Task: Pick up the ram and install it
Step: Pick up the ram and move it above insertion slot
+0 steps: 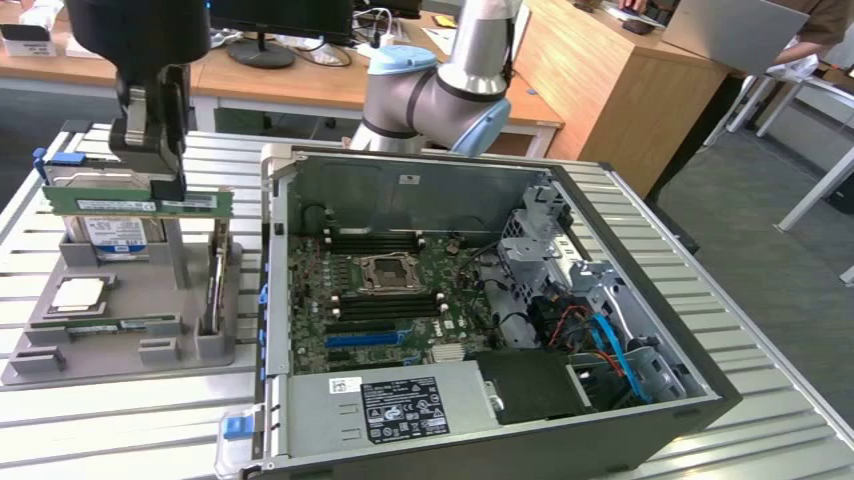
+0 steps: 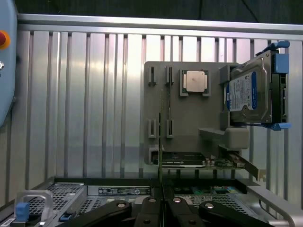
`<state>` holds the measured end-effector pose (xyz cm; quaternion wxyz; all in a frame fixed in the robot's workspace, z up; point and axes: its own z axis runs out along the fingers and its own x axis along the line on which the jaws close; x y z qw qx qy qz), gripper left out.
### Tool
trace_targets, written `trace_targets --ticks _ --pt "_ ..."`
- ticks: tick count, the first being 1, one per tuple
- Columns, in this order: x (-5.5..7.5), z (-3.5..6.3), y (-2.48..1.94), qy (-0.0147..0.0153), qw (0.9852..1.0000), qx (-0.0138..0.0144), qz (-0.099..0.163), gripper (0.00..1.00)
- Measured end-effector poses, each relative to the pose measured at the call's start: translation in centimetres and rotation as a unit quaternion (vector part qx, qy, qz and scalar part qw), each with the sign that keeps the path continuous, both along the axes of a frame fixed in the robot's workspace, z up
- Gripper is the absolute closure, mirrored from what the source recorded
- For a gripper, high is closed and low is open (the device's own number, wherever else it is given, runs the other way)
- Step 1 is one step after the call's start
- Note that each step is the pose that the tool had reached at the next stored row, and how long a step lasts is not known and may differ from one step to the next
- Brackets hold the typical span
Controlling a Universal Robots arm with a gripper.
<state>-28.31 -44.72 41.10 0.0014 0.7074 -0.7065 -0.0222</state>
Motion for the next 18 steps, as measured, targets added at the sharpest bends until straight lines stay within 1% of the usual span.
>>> trace_targets --ticks 18 --pt "3.9 0.00 0.00 0.0000 1.0000 0.0000 0.000 0.89"
